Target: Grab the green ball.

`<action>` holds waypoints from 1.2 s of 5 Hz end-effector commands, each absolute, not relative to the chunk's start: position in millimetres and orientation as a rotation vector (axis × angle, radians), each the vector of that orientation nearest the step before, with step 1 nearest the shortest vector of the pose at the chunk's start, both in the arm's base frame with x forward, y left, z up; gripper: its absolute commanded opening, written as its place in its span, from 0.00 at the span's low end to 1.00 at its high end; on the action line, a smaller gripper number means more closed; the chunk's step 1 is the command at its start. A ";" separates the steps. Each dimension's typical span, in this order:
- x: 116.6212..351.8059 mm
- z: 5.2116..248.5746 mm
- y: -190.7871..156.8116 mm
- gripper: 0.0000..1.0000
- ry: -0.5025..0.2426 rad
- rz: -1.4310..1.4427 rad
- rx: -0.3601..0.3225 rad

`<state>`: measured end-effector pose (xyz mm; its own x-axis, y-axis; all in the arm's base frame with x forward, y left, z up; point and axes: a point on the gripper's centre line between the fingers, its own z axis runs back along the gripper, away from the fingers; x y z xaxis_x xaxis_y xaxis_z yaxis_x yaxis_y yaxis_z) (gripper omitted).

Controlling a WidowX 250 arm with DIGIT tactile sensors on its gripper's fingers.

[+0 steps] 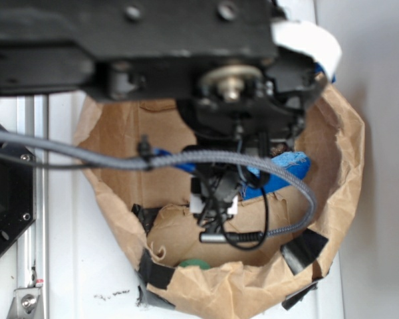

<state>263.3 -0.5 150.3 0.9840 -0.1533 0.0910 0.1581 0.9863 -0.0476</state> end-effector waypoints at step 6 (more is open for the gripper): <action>270.9 148.8 -9.5 1.00 -0.099 -0.934 -0.194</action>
